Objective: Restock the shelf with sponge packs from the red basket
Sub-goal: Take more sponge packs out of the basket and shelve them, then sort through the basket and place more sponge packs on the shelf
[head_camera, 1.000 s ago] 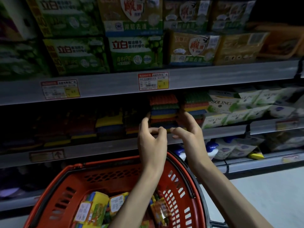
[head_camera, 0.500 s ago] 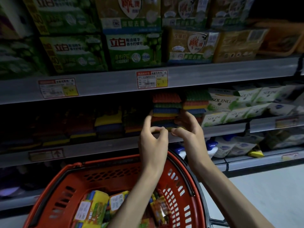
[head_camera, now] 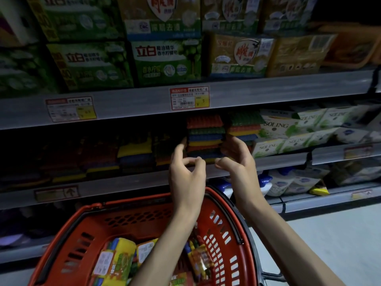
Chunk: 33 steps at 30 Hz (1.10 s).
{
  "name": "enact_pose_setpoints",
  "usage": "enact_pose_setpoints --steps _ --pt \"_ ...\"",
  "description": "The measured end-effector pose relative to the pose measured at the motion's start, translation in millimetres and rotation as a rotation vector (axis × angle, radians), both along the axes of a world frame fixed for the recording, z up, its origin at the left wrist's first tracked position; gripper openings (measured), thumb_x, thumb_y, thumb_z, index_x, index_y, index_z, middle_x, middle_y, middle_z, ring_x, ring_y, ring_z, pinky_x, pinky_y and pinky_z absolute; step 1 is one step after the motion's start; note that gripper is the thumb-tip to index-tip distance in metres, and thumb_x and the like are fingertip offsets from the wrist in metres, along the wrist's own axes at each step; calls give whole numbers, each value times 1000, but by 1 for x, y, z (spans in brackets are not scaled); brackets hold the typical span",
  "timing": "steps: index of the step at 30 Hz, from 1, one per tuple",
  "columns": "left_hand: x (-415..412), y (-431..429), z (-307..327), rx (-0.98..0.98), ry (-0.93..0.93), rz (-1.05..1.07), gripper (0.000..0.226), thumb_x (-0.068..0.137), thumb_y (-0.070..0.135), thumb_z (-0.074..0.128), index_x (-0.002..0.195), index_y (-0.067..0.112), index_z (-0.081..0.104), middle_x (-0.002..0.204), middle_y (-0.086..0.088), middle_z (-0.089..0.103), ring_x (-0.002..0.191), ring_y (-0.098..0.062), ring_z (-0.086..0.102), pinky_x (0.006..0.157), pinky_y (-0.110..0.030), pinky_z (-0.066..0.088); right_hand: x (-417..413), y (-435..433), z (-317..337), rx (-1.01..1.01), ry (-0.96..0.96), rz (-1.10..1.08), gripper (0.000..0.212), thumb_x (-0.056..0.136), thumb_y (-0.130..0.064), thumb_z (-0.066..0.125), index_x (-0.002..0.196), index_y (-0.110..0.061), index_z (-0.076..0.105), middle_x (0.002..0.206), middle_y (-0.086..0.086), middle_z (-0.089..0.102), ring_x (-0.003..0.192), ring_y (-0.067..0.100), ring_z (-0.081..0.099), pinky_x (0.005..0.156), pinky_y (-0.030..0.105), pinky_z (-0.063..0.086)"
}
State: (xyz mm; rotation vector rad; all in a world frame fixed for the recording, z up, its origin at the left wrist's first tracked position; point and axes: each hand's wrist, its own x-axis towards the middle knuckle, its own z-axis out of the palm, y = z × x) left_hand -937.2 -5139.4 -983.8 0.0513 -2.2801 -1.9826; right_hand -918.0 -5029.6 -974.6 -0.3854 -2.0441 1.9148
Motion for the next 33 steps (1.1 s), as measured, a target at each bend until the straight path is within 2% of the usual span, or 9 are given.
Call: enact_pose_setpoints --steps 5,8,10,12,15,21,26,29,33 --pt "5 -8 -2 -10 -4 19 52 97 24 63 145 36 47 100 15 66 88 6 63 69 -9 47 5 0 -2 12 24 -14 74 72 -22 65 145 -26 50 134 -8 61 124 4 57 104 29 48" --pt "9 -15 -4 -4 20 14 47 97 21 64 139 37 51 100 8 70 88 -4 67 78 -25 53 11 0 -2 39 41 -17 64 80 -14 69 141 -28 54 132 -10 62 125 2 56 110 36 47" --pt "14 -21 -4 -17 48 -8 45 97 19 64 139 34 54 114 8 68 94 -2 66 82 -25 55 16 -1 -1 83 57 -12 54 90 -8 69 139 -27 56 131 -10 63 124 1 56 111 36 47" --pt "18 -28 -3 -38 73 -38 43 98 19 64 138 32 56 126 14 62 102 3 64 87 -25 57 21 -2 -1 145 73 -6 46 94 -15 72 136 -28 59 129 -13 64 122 -2 57 108 31 49" --pt "26 -42 -4 -96 98 -91 39 99 22 64 136 34 57 128 19 60 109 3 62 91 -27 56 31 -4 -2 207 77 6 44 91 -28 77 132 -32 62 127 -14 66 122 -3 58 102 29 51" --pt "41 -79 -4 -301 156 -202 36 98 29 66 133 34 60 128 21 59 120 4 55 99 -19 47 54 -15 -3 351 22 32 50 87 -46 78 133 -39 59 132 -18 60 124 -7 53 101 21 46" --pt "50 -116 1 -451 208 -307 35 99 34 64 134 35 58 130 24 55 123 11 48 95 1 33 70 -32 -6 500 -23 83 57 85 -53 76 136 -37 57 131 -21 55 119 -12 50 91 4 39" --pt "58 -142 5 -544 217 -388 39 99 41 62 137 39 54 135 28 50 126 13 44 96 -1 31 76 -44 -9 614 -42 147 62 83 -62 71 137 -36 56 131 -20 53 120 -8 50 96 9 41" --pt "67 -182 1 -715 231 -463 42 98 49 59 138 39 53 139 25 47 131 2 44 108 -24 39 82 -61 -14 748 -58 246 67 81 -68 67 138 -33 56 134 -18 50 122 -1 53 103 27 49"
